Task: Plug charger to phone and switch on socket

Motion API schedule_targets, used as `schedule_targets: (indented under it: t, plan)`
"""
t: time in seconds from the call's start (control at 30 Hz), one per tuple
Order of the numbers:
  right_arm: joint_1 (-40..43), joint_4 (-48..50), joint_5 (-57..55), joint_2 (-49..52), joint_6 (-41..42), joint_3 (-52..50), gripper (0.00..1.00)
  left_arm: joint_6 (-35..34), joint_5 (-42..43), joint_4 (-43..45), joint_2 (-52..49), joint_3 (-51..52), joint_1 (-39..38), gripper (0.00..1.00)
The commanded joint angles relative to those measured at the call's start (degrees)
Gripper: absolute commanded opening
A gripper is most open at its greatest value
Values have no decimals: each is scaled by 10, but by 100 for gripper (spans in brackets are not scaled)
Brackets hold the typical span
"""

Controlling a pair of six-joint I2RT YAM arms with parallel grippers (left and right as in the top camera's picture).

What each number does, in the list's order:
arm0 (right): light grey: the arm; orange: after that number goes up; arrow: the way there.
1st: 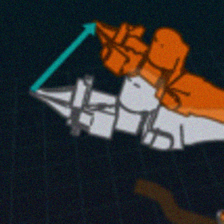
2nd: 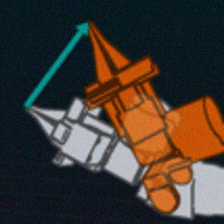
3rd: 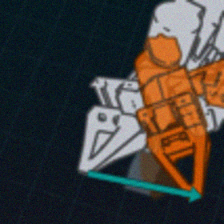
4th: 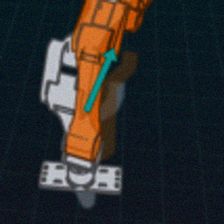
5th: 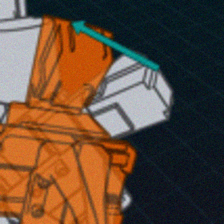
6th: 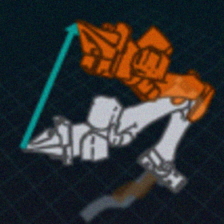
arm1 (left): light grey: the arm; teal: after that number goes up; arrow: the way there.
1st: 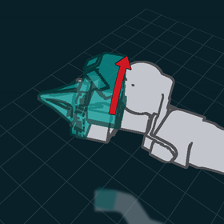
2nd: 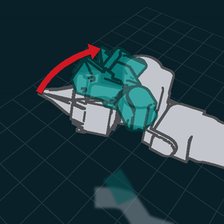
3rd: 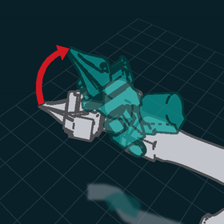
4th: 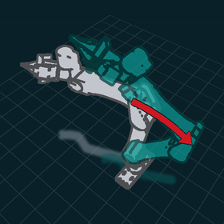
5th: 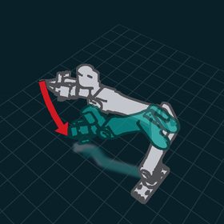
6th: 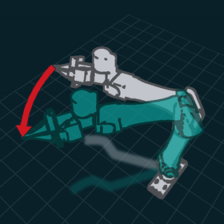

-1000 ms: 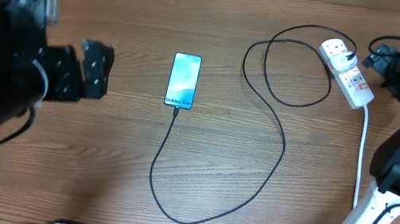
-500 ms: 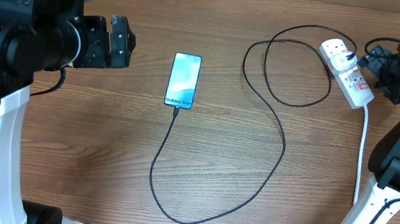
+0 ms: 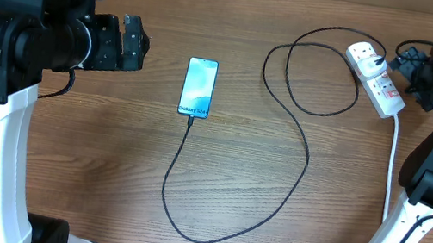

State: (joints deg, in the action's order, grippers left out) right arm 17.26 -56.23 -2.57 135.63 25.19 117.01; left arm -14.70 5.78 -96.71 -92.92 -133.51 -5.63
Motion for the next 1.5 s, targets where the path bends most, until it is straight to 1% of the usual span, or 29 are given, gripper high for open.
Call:
schedule_targets:
  t: [0.0, 0.6, 0.87, 1.07, 1.23, 1.47]
  plan:
    - [0, 7, -3, 10, 6, -24, 100, -3, 7, -1, -3, 0, -4, 99]
    - [-21, 34, -3, 14, 5, -45, 100, -3, 7, -1, -3, 0, -4, 100]
    - [-21, 20, -3, 31, 5, -46, 100, -3, 7, -1, -3, 0, -4, 99]
    - [-22, 5, 28, 50, -1, -46, 100, -3, 7, -1, -3, 0, -4, 100]
    - [-22, 2, 54, 50, -19, -46, 100, -3, 7, -1, -3, 0, -4, 99]
    - [-23, -14, 57, 50, -26, -46, 100, -3, 7, -1, -3, 0, -4, 99]
